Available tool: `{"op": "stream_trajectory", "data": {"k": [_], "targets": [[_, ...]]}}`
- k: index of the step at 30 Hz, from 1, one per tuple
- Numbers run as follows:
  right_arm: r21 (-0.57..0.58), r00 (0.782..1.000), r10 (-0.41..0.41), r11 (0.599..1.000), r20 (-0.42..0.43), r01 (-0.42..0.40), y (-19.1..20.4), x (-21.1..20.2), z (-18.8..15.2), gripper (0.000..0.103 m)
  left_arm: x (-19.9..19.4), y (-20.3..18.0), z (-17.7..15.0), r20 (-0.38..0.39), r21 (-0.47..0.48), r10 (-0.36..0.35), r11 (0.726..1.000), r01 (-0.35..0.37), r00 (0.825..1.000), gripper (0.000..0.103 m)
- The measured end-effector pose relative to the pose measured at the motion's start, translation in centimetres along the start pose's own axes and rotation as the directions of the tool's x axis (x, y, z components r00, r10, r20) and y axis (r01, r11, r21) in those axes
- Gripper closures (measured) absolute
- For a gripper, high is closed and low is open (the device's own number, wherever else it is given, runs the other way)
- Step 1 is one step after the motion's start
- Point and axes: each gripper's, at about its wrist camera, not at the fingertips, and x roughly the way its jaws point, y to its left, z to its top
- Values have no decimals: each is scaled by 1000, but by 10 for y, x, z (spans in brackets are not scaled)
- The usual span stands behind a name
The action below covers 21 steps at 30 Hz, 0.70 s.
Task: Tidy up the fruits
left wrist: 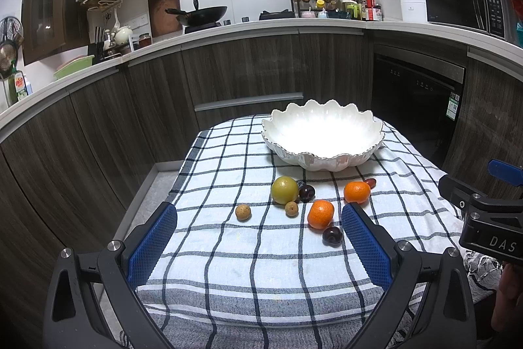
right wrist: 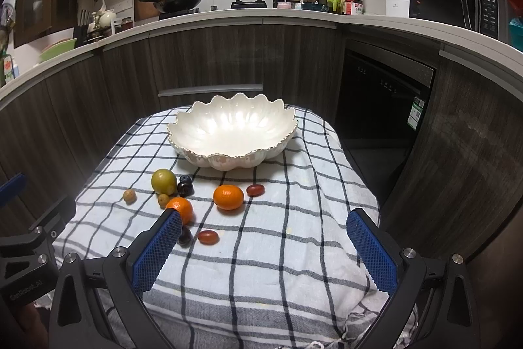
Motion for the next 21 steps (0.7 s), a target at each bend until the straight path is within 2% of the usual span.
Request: {"op": "stream_trajectory", "data": {"k": [21], "targets": [[5, 1000, -6, 1000, -17, 6, -3, 5, 3, 1, 12, 0, 0, -26, 8, -14, 1000, 14, 1000, 1]]}}
